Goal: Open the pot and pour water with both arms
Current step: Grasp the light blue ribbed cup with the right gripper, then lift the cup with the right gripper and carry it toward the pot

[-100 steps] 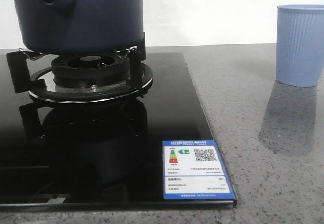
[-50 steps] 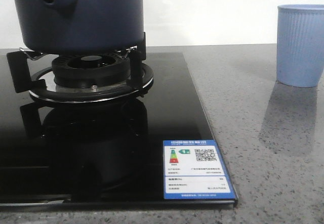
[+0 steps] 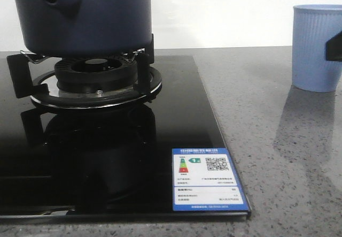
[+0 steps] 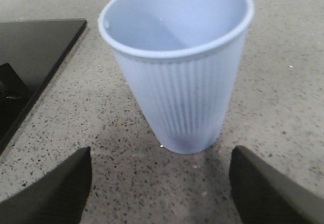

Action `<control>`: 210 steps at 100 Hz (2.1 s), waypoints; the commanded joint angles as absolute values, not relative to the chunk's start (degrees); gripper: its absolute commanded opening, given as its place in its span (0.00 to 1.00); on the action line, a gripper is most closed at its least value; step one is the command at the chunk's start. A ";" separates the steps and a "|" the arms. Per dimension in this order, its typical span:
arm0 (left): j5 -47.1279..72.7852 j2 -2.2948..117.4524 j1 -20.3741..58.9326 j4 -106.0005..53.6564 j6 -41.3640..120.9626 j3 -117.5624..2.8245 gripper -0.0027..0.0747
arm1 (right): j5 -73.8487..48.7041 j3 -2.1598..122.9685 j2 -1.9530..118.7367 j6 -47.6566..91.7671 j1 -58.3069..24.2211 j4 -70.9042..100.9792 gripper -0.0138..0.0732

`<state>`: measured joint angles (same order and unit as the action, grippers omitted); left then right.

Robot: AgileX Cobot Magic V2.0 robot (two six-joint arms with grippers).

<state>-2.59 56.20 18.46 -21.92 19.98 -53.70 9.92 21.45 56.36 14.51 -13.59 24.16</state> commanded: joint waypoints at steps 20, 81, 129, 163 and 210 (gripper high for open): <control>-8.43 54.99 18.25 -21.72 20.02 -55.81 0.49 | 23.60 24.68 63.68 15.09 -14.50 23.36 0.77; -8.43 54.99 18.25 -21.72 20.02 -55.81 0.49 | 31.57 29.05 75.47 15.09 -14.39 23.07 0.77; -8.43 54.99 18.25 -21.72 20.02 -55.81 0.49 | 36.68 30.81 81.21 15.09 -14.32 23.71 0.77; -8.43 54.99 18.25 -21.72 20.02 -55.81 0.49 | 38.34 30.81 82.75 15.09 -12.89 23.71 0.77; -8.43 55.09 18.25 -21.72 20.02 -55.81 0.49 | 38.23 30.81 82.75 15.09 -12.36 23.71 0.60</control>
<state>-2.54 56.20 18.46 -21.92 19.98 -53.70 33.76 29.26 83.93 14.55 -12.76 24.28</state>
